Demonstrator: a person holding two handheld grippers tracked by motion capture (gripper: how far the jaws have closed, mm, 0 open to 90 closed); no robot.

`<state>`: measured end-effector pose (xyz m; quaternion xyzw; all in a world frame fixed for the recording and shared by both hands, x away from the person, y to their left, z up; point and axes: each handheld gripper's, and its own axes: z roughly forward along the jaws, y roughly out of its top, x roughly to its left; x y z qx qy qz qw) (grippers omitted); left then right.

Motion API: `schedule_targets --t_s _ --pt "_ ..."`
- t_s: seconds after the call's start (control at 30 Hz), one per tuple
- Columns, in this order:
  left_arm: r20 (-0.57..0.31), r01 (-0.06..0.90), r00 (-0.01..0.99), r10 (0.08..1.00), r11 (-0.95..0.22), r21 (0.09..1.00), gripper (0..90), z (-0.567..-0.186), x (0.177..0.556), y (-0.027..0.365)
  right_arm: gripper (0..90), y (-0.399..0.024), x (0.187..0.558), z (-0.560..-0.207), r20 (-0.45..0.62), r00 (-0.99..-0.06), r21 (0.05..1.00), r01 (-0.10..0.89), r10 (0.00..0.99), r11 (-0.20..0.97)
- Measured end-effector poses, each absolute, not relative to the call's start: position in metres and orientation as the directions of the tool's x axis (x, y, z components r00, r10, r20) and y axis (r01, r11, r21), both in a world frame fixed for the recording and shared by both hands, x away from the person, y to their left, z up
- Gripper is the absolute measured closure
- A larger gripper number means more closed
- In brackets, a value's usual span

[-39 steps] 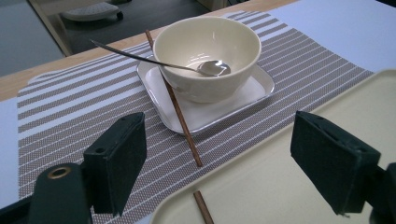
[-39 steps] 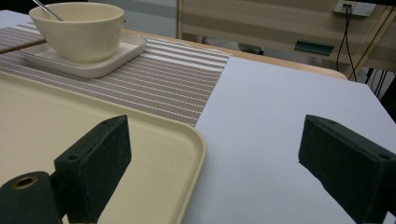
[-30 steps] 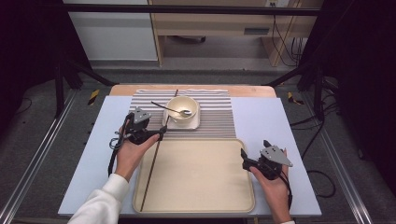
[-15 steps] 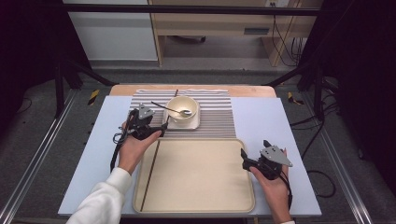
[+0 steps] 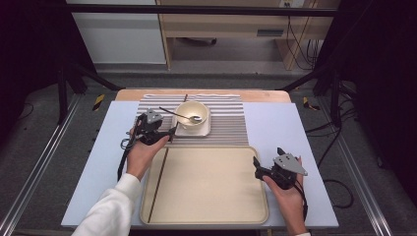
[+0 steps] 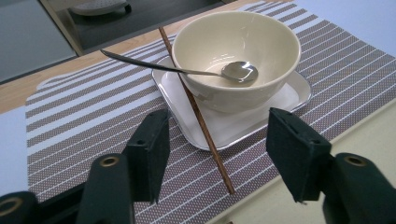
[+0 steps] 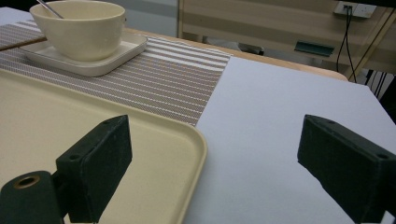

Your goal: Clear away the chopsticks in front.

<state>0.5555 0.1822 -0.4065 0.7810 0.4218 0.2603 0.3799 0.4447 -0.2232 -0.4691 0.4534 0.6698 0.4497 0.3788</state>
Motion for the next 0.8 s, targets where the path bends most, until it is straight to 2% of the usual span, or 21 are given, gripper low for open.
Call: schedule_targets --t_s 0.1,0.23,0.8 --pt "0.076 0.475 0.506 0.859 -0.351 0.807 49.2 -0.411 0.56 0.181 10.0 -0.223 0.445 -0.469 -0.099 -0.3 0.945 0.269 0.949 0.184" --pt "0.066 0.499 0.493 0.867 -0.345 0.795 52.9 -0.421 0.572 0.178 9.9 -0.224 0.444 -0.469 -0.099 -0.301 0.946 0.268 0.949 0.184" --pt "0.074 0.548 0.48 0.874 -0.365 0.753 60.4 -0.438 0.605 0.169 9.9 -0.225 0.445 -0.469 -0.096 -0.297 0.945 0.274 0.95 0.181"
